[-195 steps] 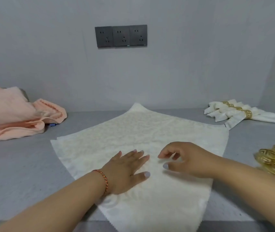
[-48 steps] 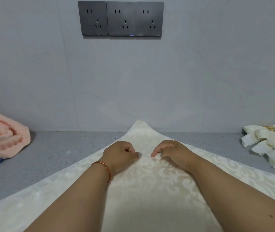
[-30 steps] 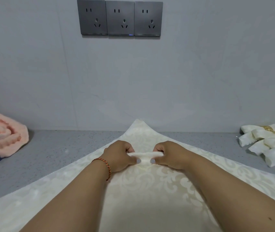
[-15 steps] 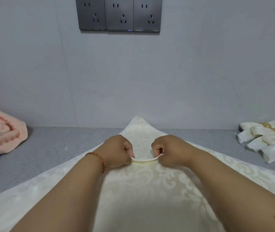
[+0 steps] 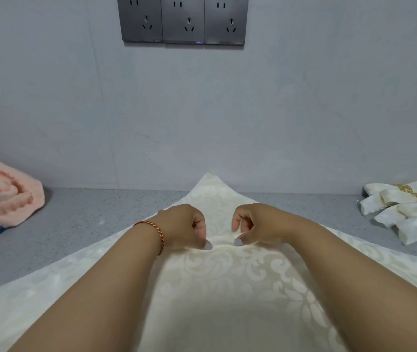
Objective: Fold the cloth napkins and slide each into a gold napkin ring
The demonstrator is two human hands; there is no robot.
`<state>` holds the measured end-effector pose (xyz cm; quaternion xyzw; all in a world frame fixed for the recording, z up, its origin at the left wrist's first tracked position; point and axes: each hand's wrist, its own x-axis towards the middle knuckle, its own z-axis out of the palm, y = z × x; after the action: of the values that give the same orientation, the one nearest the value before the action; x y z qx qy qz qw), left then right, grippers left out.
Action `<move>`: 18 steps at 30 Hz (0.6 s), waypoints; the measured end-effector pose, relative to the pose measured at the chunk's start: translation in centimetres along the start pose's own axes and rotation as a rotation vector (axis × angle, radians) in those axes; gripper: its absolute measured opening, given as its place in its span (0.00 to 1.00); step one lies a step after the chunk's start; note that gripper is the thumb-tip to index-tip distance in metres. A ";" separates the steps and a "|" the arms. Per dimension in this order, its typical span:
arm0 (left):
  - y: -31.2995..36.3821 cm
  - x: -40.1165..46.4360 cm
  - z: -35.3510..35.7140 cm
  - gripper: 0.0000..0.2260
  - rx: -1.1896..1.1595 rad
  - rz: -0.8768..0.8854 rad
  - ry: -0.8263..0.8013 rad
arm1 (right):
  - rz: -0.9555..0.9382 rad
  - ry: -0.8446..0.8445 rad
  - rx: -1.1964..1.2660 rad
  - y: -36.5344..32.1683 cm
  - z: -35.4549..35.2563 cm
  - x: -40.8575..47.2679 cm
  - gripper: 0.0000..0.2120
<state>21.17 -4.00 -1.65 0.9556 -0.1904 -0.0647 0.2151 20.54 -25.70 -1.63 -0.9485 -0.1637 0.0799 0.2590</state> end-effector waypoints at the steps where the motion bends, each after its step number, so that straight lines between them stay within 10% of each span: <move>1: -0.1 0.0 0.0 0.09 -0.020 0.013 -0.008 | 0.013 -0.007 0.002 0.0 0.0 0.0 0.10; 18: 1.3 -0.7 -1.5 0.11 0.111 0.044 -0.139 | -0.012 -0.100 -0.373 -3.7 -0.9 -1.5 0.14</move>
<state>20.37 -4.20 0.29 0.9549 -0.2290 -0.1156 0.1494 18.39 -23.61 1.15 -0.9740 -0.1938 0.0935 0.0710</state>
